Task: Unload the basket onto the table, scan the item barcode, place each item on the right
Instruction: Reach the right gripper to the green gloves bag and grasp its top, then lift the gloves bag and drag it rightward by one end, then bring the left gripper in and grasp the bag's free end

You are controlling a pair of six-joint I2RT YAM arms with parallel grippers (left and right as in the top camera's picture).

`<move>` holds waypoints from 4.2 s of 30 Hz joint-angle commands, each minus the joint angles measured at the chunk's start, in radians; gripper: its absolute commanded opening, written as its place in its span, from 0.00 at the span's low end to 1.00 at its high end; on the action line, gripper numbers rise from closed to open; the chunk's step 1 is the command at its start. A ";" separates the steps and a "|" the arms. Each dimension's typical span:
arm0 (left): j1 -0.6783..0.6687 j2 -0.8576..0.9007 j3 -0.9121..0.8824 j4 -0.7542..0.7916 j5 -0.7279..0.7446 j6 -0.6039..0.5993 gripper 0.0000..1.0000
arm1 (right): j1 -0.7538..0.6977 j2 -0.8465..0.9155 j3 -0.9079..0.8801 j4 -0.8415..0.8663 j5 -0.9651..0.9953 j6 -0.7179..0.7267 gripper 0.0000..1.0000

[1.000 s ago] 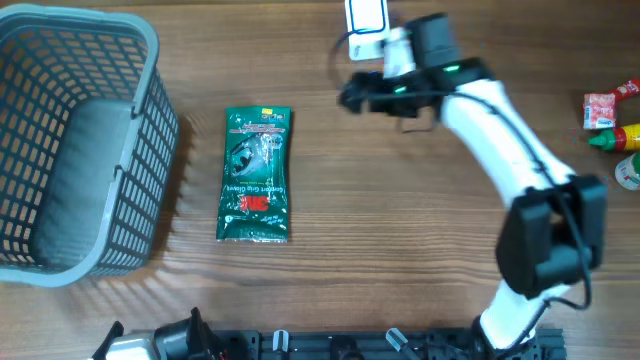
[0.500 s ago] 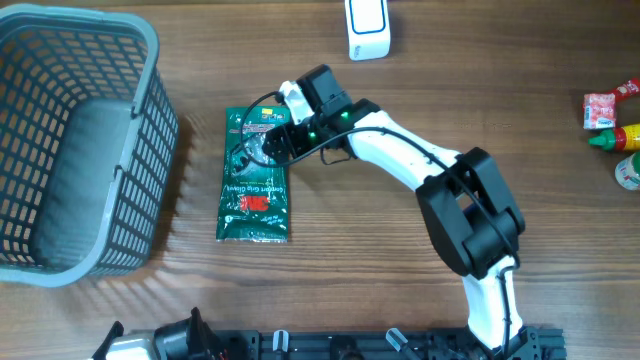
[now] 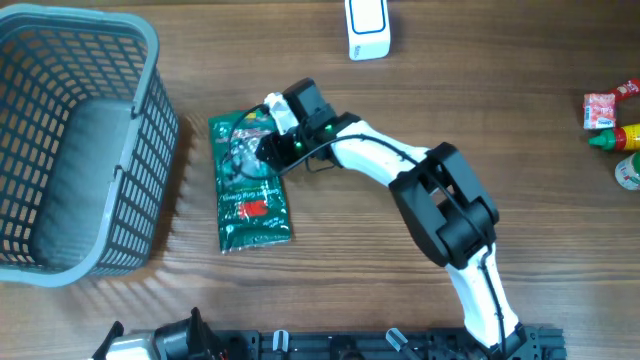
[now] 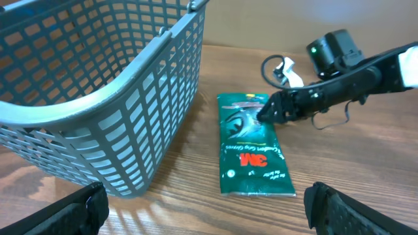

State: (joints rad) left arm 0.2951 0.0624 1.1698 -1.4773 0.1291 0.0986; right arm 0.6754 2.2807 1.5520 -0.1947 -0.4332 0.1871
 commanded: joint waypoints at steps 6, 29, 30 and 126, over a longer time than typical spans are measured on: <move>0.003 -0.006 -0.001 0.003 0.013 -0.002 1.00 | 0.008 0.071 -0.008 -0.014 0.098 0.105 0.04; 0.003 -0.006 -0.001 0.003 0.013 -0.002 1.00 | -0.285 -0.579 -0.008 -0.972 0.593 0.474 0.04; 0.003 -0.006 -0.001 0.003 0.013 -0.002 1.00 | -0.297 -0.623 -0.008 -1.020 0.586 0.478 0.04; -0.050 0.360 -0.564 0.776 0.829 -0.220 1.00 | -0.520 -0.503 -0.087 -1.146 0.102 1.252 0.04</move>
State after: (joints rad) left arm 0.2913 0.3378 0.6121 -0.7452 1.0599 -0.0933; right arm 0.1589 1.7618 1.4738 -1.3441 -0.3145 1.4452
